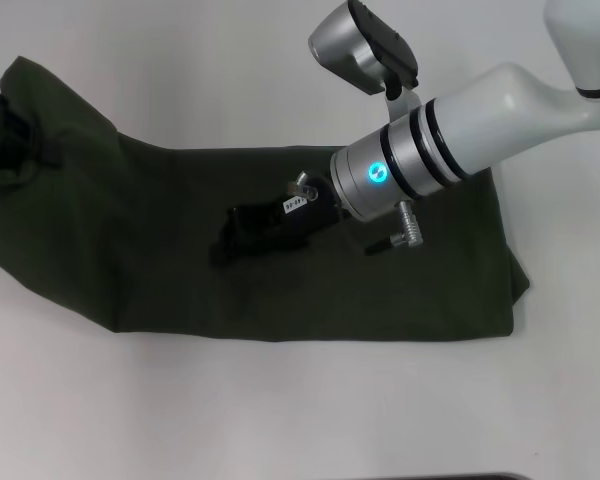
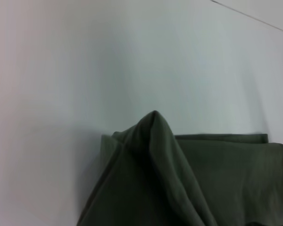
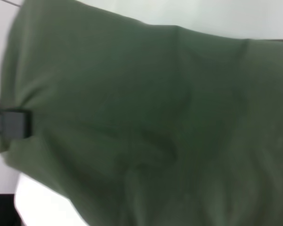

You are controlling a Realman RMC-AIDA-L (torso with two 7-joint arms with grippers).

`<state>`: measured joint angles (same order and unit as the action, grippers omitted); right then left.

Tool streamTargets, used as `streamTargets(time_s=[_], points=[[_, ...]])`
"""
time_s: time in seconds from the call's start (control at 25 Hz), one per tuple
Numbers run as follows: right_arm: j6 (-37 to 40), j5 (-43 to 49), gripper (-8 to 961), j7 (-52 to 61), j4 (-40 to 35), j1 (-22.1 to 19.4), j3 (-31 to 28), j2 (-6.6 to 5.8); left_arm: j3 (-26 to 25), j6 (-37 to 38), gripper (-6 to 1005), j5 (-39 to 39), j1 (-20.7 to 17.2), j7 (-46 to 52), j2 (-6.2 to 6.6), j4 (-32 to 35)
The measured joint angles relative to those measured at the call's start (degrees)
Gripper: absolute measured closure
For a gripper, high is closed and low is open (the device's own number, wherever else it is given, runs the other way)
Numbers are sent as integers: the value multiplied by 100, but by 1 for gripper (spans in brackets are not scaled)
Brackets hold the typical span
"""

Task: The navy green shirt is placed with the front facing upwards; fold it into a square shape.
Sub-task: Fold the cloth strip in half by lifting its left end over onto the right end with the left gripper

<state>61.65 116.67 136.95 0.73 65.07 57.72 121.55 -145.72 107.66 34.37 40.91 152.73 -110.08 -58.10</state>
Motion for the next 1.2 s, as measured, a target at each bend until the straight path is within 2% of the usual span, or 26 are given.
streamTargets(time_s=[0.36,0.68,0.92,1.04,1.2], points=[[-394,17,943,17,152,-25,8,0,21,60,888,263,175,-4,-52,-9],[-484,46,943,42,112,-47,21,-2,26,65,887,433,195,0,-56,-14],[-557,161,943,256,-97,-151,41,-48,7,108,887,499,136,9,-57,-149],[-240,147,943,275,-309,-287,25,-75,2,116,887,541,126,10,-54,-156],[606,65,944,288,-1173,-765,-2,-121,8,126,887,543,124,16,-52,-158]])
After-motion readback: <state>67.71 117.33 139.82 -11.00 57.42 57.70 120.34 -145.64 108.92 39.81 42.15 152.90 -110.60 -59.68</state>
